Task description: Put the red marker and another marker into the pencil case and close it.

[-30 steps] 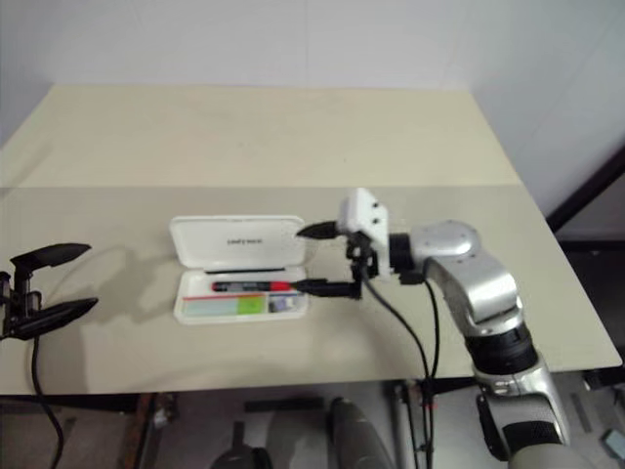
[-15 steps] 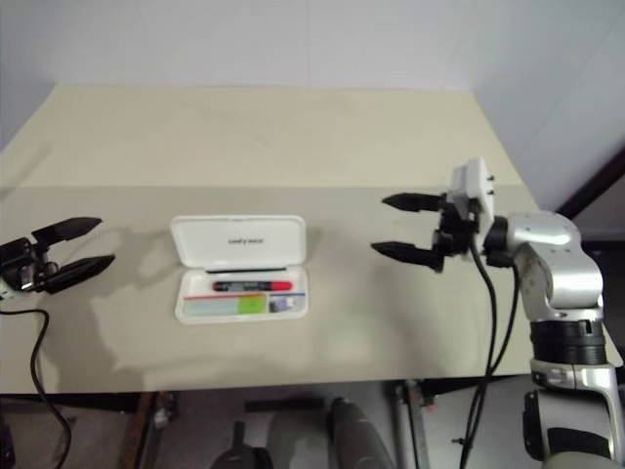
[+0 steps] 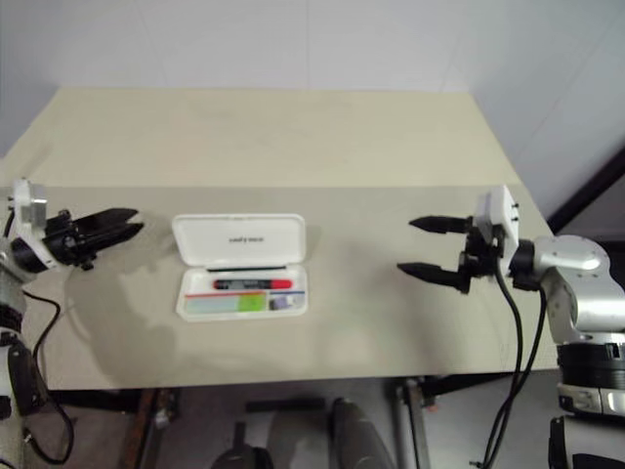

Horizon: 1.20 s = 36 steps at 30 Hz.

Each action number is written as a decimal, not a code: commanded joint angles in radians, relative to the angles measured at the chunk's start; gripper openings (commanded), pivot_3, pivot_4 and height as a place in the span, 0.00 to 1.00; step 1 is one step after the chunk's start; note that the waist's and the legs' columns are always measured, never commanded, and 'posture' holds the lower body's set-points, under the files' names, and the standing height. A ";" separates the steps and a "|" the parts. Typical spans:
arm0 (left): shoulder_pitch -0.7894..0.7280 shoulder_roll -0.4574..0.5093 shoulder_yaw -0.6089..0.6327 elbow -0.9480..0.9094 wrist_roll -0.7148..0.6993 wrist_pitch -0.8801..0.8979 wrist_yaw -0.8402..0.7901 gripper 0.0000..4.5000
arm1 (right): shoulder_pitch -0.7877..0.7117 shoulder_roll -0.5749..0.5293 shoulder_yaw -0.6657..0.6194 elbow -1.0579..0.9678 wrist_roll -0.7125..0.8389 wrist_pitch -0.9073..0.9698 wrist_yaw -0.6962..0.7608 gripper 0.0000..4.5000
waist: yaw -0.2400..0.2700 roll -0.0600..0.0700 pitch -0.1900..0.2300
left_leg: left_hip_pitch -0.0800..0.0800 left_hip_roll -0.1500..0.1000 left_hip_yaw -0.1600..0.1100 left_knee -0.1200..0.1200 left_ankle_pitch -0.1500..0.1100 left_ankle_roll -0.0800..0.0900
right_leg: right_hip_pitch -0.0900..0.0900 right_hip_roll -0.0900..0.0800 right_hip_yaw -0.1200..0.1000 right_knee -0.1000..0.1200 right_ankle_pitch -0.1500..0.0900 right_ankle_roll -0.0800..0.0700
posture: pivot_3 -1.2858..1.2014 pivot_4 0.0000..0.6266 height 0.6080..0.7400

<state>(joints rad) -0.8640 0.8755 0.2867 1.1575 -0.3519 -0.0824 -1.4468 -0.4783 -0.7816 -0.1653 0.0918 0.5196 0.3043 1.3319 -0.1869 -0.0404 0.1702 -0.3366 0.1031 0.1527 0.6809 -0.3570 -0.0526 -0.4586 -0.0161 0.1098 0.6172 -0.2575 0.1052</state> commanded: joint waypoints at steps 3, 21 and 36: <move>-0.068 0.003 -0.016 0.050 0.064 -0.044 0.053 0.01 | 0.023 -0.029 -0.051 -0.054 0.022 -0.010 -0.018 1.00 | 0.003 0.000 0.000 | 0.000 0.000 -0.001 0.000 0.000 0.000 | 0.001 0.000 0.000 0.000 0.000 0.000 | 0.52 0.24 1.00; -0.208 -0.127 -0.174 0.153 0.351 -0.250 0.398 0.01 | 0.040 -0.086 -0.061 -0.064 0.037 0.002 0.005 1.00 | 0.063 0.000 0.000 | 0.000 -0.001 0.000 0.001 0.000 0.000 | 0.001 0.000 0.000 -0.001 0.000 0.000 | 0.52 0.24 1.00; -0.278 -0.246 -0.103 0.163 0.290 -0.109 0.115 0.01 | 0.104 -0.123 -0.110 -0.128 0.059 0.027 -0.037 1.00 | 0.079 0.000 0.000 | 0.002 -0.001 -0.002 0.002 -0.001 0.001 | 0.006 0.000 0.001 -0.006 0.001 0.003 | 0.52 0.24 1.00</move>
<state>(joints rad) -1.0997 0.6293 0.1612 1.3330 -0.0368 -0.1997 -1.3038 -0.3761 -0.8820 -0.2268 -0.0032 0.5586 0.3313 1.3027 -0.1081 -0.0409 0.1703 -0.3352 0.1019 0.1504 0.6825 -0.3576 -0.0513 -0.4524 -0.0158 0.1103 0.6110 -0.2559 0.1080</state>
